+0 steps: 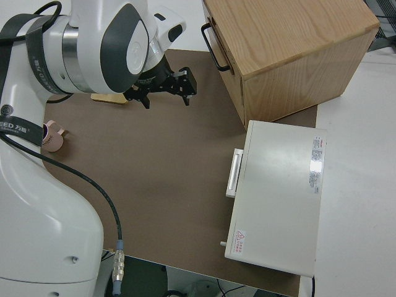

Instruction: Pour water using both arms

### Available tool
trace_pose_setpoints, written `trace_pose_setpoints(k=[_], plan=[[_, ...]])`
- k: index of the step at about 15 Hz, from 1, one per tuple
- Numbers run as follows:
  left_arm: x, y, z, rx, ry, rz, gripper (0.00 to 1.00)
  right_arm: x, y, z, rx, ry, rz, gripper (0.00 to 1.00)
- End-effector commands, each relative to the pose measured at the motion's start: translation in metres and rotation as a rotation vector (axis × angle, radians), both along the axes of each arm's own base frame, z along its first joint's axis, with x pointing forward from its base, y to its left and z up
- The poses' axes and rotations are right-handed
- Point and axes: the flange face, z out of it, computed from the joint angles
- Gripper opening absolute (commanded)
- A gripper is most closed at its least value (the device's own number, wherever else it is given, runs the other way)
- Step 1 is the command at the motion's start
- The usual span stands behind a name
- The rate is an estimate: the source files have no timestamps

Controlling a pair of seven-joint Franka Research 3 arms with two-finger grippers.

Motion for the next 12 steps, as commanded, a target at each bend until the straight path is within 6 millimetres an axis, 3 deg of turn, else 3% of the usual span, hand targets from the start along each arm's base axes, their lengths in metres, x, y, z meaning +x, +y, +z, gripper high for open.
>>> trace_pose_setpoints(k=[1, 7, 9, 12], plan=[[-0.003, 0.045, 0.012, -0.016, -0.031, -0.065, 0.0, -0.005, 0.0, 0.002, 0.006, -0.002, -0.004, 0.99], [-0.013, 0.128, -0.016, -0.076, -0.103, -0.142, 0.0, -0.005, 0.0, 0.001, 0.006, 0.0, -0.004, 0.99], [-0.013, 0.148, -0.024, -0.069, -0.111, -0.155, 0.0, -0.005, 0.001, 0.002, 0.006, -0.003, -0.003, 0.99], [-0.008, 0.162, -0.028, -0.003, -0.161, -0.131, 0.0, -0.005, 0.0, 0.002, 0.006, -0.002, -0.004, 0.99]])
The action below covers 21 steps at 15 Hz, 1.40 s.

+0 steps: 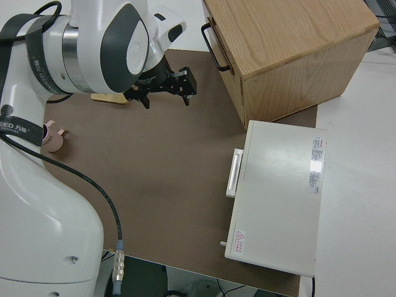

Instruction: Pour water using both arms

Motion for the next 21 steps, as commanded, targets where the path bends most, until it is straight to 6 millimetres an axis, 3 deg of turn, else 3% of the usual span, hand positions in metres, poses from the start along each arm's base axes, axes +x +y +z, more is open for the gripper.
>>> trace_pose_setpoints(k=[1, 10, 16, 21], plan=[[0.016, 0.017, 0.009, 0.076, -0.099, 0.021, 0.0, -0.005, 0.001, 0.002, 0.006, -0.003, -0.003, 0.99], [0.043, 0.035, -0.051, 0.066, -0.108, 0.011, 0.0, -0.005, 0.0, 0.001, 0.006, 0.0, -0.004, 0.99], [0.052, 0.042, -0.075, 0.07, -0.13, 0.029, 0.0, -0.005, 0.0, 0.001, 0.006, 0.0, -0.004, 0.99], [0.054, 0.044, -0.083, 0.048, -0.133, 0.041, 0.0, -0.005, 0.0, 0.002, 0.006, -0.001, -0.004, 0.99]])
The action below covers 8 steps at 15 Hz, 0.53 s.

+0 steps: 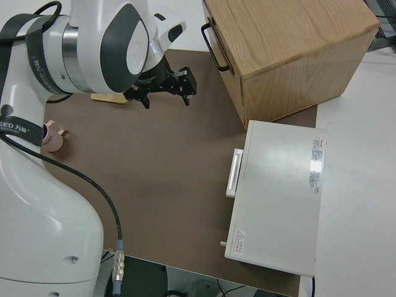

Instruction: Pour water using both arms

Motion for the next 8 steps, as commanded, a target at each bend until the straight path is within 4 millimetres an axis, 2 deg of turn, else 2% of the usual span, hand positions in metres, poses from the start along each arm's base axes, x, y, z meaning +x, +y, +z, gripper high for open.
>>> trace_pose_setpoints(k=[1, 8], plan=[[0.007, 0.007, 0.007, 0.013, -0.044, 0.003, 0.0, -0.005, 0.0, 0.002, 0.006, -0.001, -0.004, 0.99], [0.01, 0.008, -0.007, 0.014, -0.026, -0.01, 0.0, -0.005, 0.0, 0.001, 0.005, 0.0, -0.004, 0.99]])
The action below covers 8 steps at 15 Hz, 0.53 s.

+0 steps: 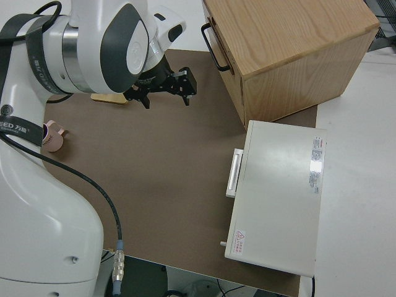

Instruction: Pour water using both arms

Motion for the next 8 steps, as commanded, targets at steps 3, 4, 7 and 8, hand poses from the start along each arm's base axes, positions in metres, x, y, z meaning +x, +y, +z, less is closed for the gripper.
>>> trace_pose_setpoints(k=[3, 4, 7, 8], plan=[[0.0065, 0.0071, 0.0063, 0.018, -0.037, -0.002, 0.0, -0.0053, 0.0, 0.0023, 0.006, -0.003, -0.004, 0.99], [0.0067, 0.0072, 0.0052, 0.018, -0.035, -0.002, 0.0, -0.0053, 0.0, 0.0016, 0.006, -0.001, -0.004, 0.99], [0.0079, 0.0076, 0.0, 0.016, -0.027, -0.002, 0.0, -0.0048, 0.0, 0.0015, 0.006, -0.001, -0.004, 0.99], [0.0081, 0.0077, -0.0011, 0.014, -0.027, -0.002, 0.02, -0.0048, 0.0, 0.0008, 0.005, 0.0, -0.004, 0.99]])
